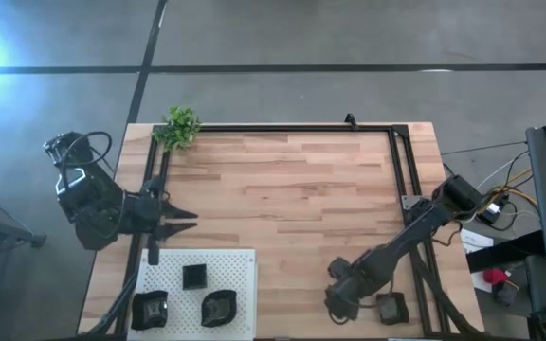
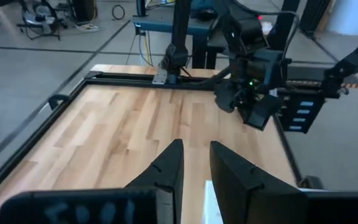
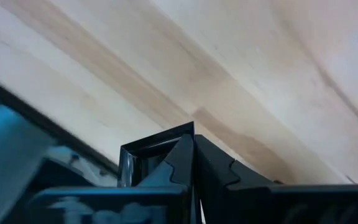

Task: Pick & Place Mini shaped plates
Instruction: Stack the square plate on top of the square plate on the shelf

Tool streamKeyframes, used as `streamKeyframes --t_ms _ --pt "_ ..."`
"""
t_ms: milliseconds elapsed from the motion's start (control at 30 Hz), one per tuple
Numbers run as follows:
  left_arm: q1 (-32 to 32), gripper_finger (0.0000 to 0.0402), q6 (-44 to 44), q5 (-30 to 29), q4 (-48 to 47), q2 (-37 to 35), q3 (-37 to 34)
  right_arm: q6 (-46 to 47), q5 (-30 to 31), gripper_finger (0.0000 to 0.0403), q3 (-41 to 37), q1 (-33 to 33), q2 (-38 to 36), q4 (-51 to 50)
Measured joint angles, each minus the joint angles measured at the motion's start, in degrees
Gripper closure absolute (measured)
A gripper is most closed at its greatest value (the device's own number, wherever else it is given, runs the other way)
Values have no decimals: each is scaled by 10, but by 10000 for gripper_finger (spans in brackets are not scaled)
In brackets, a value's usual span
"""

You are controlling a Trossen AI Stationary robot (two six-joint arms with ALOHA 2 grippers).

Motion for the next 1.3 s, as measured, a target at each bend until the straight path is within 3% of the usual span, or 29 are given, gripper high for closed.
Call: streamKeyframes --t_ms 133,400,600,800,1000,1167,1300 --pt "0 330 0 0 8 0 10 17 60 395 65 -8 -15 -57" --pt "0 330 109 0 9 3 15 25 270 395 219 -36 -18 -233" --pt "10 330 135 -20 48 18 16 -74 381 395 321 -89 -19 -299" --pt "26 330 188 -72 53 56 16 -244 486 395 389 -167 -18 -298" --pt "50 330 179 -104 98 84 40 -365 541 395 430 -224 -18 -218" --pt "78 330 187 -142 135 100 48 -509 631 395 426 -238 -18 -38" --pt "103 330 177 -171 171 107 48 -640 640 395 418 -241 -18 120"
